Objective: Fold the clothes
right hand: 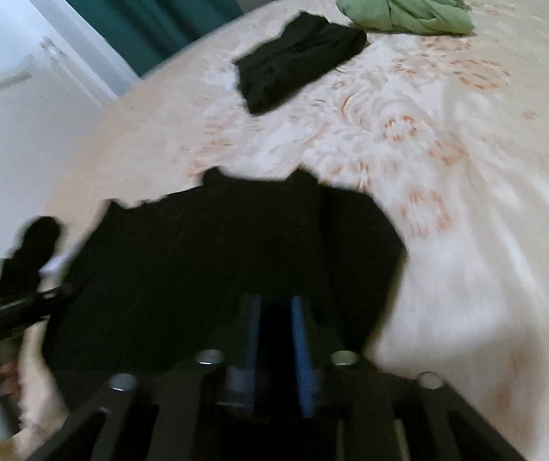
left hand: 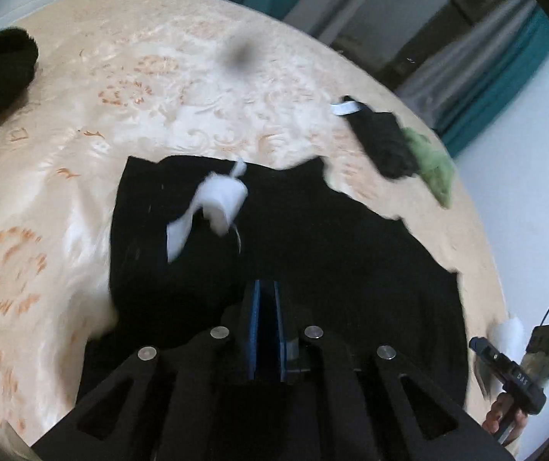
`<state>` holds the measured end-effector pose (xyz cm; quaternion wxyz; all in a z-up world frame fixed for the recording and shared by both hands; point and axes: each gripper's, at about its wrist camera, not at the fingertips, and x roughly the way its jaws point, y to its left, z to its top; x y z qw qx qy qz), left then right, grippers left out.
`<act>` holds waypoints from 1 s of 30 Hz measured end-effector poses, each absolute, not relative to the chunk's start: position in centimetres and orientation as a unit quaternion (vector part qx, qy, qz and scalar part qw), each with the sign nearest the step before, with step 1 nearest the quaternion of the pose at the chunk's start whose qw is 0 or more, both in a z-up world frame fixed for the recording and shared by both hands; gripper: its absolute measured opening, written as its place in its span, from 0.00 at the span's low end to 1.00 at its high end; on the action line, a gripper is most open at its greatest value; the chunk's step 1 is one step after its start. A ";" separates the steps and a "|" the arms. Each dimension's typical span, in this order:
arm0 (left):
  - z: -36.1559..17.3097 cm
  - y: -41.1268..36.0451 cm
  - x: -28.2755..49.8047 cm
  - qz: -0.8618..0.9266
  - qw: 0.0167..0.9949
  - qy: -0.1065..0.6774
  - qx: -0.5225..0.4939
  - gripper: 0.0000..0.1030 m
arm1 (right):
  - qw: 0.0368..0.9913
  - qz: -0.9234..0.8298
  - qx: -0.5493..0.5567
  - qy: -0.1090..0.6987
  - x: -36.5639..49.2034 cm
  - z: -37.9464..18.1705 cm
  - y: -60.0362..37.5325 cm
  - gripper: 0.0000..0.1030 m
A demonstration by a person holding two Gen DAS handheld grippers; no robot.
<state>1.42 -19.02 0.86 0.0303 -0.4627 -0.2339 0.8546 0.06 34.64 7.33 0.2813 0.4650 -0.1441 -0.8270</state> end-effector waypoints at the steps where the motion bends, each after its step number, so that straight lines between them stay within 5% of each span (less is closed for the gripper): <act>1: 1.3 -18.7 2.5 0.856 0.031 -0.223 -0.465 0.22 | 0.283 -0.826 0.466 -0.144 1.6 7.5 35.1 0.33; 2: 1.6 -18.6 3.6 0.858 0.027 -0.211 -0.468 0.28 | 0.284 -0.825 0.468 -0.144 3.2 7.7 35.6 0.41; 4: 1.8 -18.7 5.7 0.861 0.009 -0.187 -0.472 0.49 | 0.289 -0.819 0.476 -0.135 5.7 7.6 36.1 0.43; 5: 1.7 -18.9 6.4 0.862 0.005 -0.184 -0.472 0.52 | 0.293 -0.815 0.484 -0.125 6.5 7.1 35.9 0.43; 14: -1.1 -22.1 6.8 0.828 0.026 -0.243 -0.504 0.53 | 0.289 -0.796 0.521 -0.105 7.6 4.1 35.3 0.45; 17: -2.6 -21.5 5.6 0.814 0.002 -0.218 -0.537 0.36 | 0.291 -0.790 0.523 -0.130 7.2 3.4 35.8 0.39; 18: -2.8 -21.4 5.5 0.815 -0.015 -0.207 -0.541 0.13 | 0.290 -0.791 0.522 -0.131 7.1 3.2 35.9 0.28; 19: -3.1 -21.2 5.4 0.816 -0.032 -0.195 -0.544 0.00 | 0.286 -0.796 0.519 -0.125 7.3 3.4 35.7 0.19; 21: -2.9 -21.3 5.8 0.819 -0.049 -0.196 -0.537 0.00 | 0.278 -0.806 0.511 -0.111 7.7 3.7 35.4 0.11; 30: -1.9 -26.5 8.2 0.804 -0.075 -0.253 -0.533 0.01 | 0.281 -0.807 0.506 -0.114 7.6 5.3 36.2 0.10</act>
